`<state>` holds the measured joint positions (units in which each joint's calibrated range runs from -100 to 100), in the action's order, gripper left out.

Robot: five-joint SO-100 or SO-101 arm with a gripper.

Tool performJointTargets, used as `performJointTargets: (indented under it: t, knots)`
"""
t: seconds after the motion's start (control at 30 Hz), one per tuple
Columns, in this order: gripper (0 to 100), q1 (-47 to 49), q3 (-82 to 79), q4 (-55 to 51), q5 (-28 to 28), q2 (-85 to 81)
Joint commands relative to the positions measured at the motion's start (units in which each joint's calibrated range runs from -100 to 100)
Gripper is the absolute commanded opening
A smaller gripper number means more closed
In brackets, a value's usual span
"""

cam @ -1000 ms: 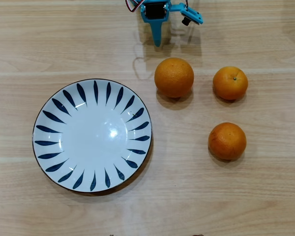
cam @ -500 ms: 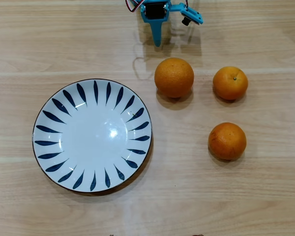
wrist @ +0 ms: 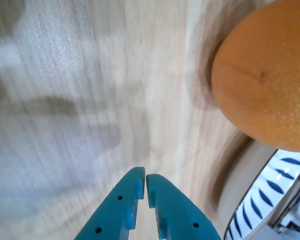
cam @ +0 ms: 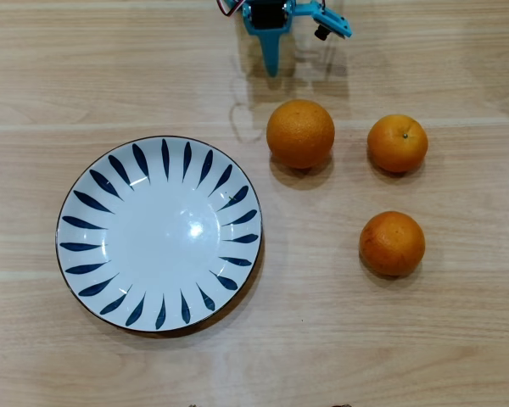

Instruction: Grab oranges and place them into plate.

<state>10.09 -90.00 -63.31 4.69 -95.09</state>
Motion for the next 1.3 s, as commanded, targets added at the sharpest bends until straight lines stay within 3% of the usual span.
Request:
performJointTargets:
  t: [0.0, 0.13, 0.4, 0.77, 1.07, 1.27]
  knots:
    - [2, 0.3, 28.5, -0.3, -0.3, 20.0]
    - [2, 4.3, 53.3, -1.0, -0.3, 40.5]
    - [2, 8.9, 79.6, -18.7, 0.2, 65.5]
    - [3, 10.6, 84.1, -20.4, 2.2, 75.6]
    - [28, 11.7, 83.3, -20.5, 3.5, 76.1]
    - [33, 11.8, 84.2, -20.5, 3.5, 77.3]
